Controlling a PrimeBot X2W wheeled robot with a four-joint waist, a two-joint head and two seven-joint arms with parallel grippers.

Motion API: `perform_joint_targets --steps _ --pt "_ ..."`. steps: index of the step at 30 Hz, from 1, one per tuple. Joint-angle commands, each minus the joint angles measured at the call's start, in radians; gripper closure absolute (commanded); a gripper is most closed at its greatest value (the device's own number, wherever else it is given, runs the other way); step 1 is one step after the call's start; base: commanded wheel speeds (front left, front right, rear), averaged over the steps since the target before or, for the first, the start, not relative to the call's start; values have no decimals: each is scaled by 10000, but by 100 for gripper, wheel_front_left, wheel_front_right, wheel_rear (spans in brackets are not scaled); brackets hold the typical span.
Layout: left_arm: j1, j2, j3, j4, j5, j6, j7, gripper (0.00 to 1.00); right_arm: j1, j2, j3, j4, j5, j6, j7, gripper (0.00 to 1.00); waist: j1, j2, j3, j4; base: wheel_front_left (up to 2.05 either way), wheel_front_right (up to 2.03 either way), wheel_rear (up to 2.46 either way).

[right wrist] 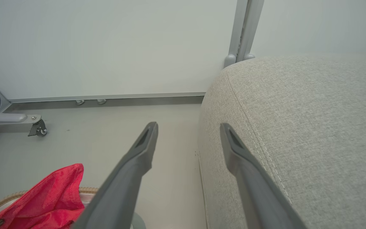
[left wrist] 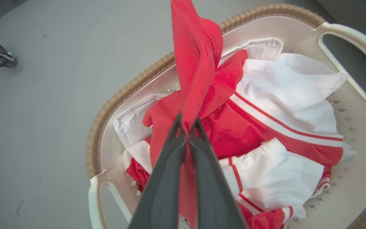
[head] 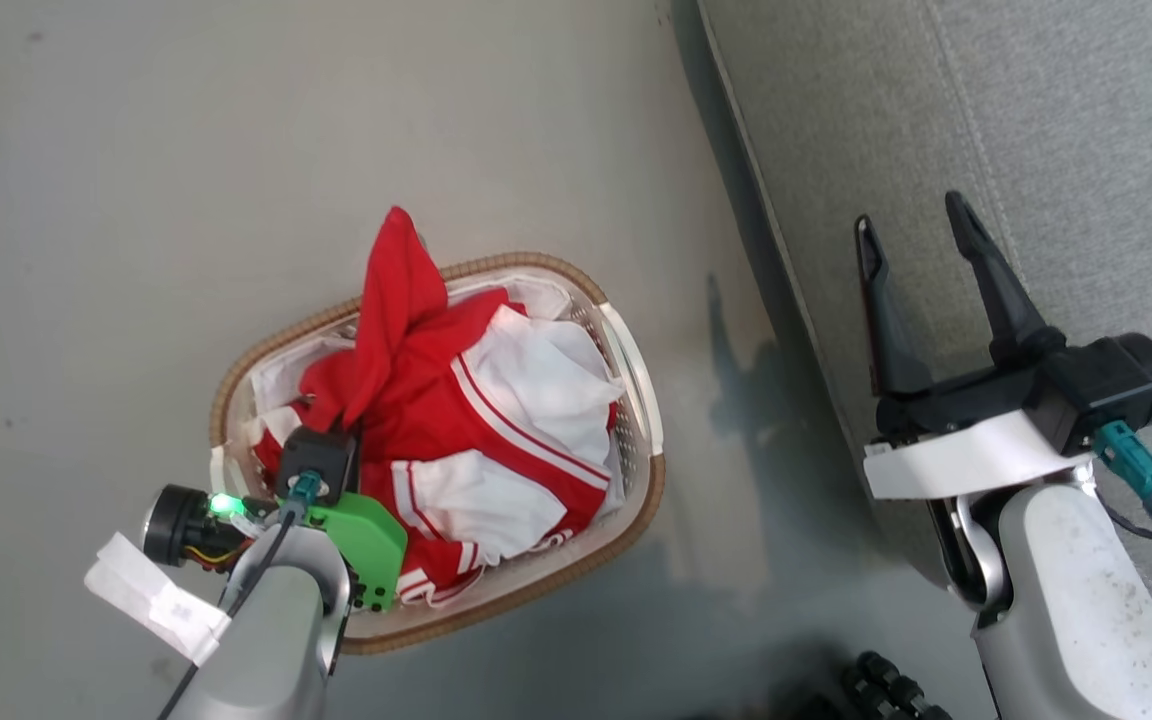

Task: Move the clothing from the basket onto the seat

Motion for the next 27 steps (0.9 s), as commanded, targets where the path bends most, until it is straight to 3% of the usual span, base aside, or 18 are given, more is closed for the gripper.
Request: perform_joint_targets --steps 1,14,27 --pt "276 43 -32 -254 -26 -39 4 100 229 -34 -9 76 -85 -10 -46 0 -1 -1 -770 308 0 0 0" --pt "1733 211 -182 -3192 97 -402 2 100 1553 -34 -88 554 -440 -10 -46 0 -1 -1 -3546 704 0 0 0" --pt "1403 683 -588 -5234 344 -795 2 100 2642 -33 59 684 -673 -10 -46 0 -1 -1 -5459 698 0 0 0"
